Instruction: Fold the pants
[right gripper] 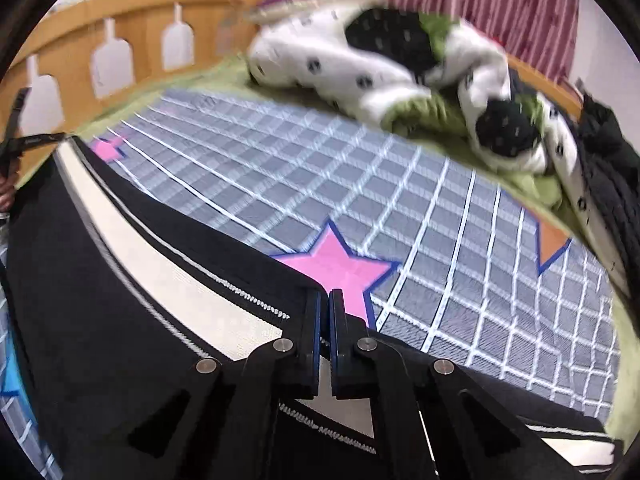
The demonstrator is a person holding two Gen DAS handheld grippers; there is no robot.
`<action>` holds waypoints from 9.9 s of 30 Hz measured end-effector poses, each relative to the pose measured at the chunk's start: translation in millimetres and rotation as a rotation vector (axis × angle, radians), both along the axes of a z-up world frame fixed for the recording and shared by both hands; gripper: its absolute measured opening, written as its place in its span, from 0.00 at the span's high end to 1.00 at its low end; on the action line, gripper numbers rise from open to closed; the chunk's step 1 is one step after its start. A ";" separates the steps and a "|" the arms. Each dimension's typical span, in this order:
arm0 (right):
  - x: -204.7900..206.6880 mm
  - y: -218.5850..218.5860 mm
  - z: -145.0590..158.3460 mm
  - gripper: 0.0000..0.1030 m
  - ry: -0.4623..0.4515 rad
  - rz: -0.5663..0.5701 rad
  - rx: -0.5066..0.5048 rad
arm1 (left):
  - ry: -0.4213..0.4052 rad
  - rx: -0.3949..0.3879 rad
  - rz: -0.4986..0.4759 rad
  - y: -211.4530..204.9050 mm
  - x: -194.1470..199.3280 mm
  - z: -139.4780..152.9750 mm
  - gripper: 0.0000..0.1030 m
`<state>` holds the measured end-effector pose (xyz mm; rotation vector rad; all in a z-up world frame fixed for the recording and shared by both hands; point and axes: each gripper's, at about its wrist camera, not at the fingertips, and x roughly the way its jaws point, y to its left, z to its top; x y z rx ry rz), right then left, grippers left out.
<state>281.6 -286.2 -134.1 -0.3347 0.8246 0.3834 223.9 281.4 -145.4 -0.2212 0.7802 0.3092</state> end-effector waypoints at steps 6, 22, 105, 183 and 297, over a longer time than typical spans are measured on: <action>5.7 5.0 -28.9 0.91 0.001 -0.070 -0.007 | -0.002 -0.043 -0.061 -5.5 -8.9 0.6 0.98; -34.9 -126.6 13.8 0.41 -0.025 -0.321 0.058 | -0.012 -0.099 -0.085 -15.6 3.5 -7.1 0.86; -228.3 -39.7 28.9 0.49 -0.079 -0.395 0.297 | -0.180 0.182 -0.052 -159.8 -124.3 79.5 0.91; -253.4 -136.8 24.3 0.33 -0.092 -0.497 0.376 | 0.057 -0.230 -0.442 -271.9 -137.6 7.2 0.39; -268.1 -176.3 10.4 0.58 -0.107 -0.723 0.427 | 0.035 -0.336 -0.716 -414.6 -156.0 17.0 0.90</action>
